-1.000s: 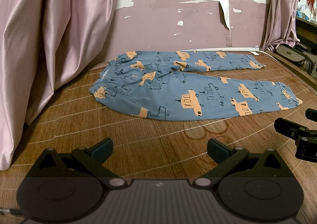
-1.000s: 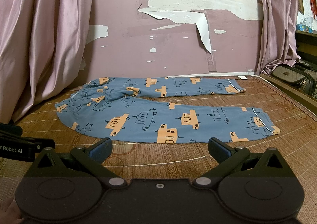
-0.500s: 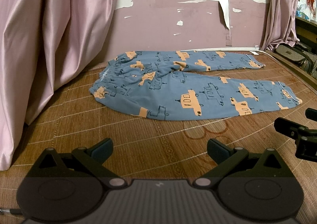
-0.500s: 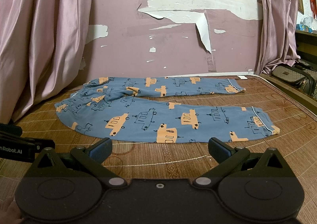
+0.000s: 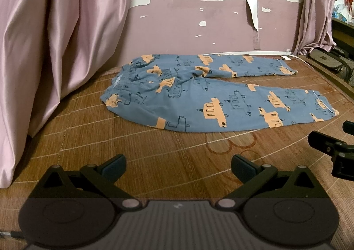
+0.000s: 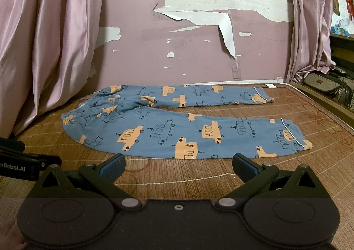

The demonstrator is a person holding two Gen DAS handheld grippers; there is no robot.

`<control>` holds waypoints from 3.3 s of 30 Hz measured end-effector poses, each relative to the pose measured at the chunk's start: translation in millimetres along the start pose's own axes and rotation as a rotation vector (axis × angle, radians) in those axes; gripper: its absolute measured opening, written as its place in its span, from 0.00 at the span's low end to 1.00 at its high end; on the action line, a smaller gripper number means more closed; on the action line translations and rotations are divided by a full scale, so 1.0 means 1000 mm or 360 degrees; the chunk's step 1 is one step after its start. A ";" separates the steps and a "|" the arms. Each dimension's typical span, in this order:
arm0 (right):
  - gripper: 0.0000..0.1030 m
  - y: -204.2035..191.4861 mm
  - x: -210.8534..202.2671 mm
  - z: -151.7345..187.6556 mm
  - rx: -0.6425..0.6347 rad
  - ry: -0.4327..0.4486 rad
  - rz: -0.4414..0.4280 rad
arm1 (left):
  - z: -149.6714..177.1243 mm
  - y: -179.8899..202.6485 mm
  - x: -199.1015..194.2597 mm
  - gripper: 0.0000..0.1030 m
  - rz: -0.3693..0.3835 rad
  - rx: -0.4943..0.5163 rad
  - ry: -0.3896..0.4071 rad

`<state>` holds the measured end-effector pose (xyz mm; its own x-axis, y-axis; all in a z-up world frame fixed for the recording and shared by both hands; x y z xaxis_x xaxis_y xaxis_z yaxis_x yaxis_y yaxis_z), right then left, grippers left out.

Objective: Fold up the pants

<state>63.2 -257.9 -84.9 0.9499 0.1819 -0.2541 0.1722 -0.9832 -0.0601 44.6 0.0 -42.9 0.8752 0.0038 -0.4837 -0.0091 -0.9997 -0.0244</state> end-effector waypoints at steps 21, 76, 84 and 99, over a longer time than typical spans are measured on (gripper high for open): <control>1.00 0.016 -0.012 -0.017 0.0010 -0.0072 0.0057 | -0.022 0.011 0.007 1.00 -0.0011 0.0017 -0.0080; 0.99 0.049 0.369 -0.108 -0.0412 -0.0413 -0.0622 | -0.193 -0.118 0.371 1.00 0.0022 0.0448 -0.0100; 0.91 -0.019 0.448 -0.120 -0.0560 -0.0355 -0.0764 | -0.182 -0.139 0.383 0.93 0.0037 0.0541 -0.0102; 0.69 -0.024 0.497 -0.100 -0.0688 -0.0503 -0.0775 | -0.182 -0.109 0.401 0.59 0.0368 0.0541 -0.0139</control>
<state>556.7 -144.9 -113.5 0.6296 0.5313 -0.5669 0.7064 -0.6952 0.1329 484.5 106.2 -75.0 0.7872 -0.2031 -0.5824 -0.3725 -0.9091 -0.1866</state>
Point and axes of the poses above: each gripper's, at about its wrist camera, not at the fingertips, and x roughly the way its jaws point, y to its right, z to its underside, the point moved 6 cm from there along x, roughly the way its jaws point, and after that the axes turned 11 degrees about y, right-handed, at the moved point
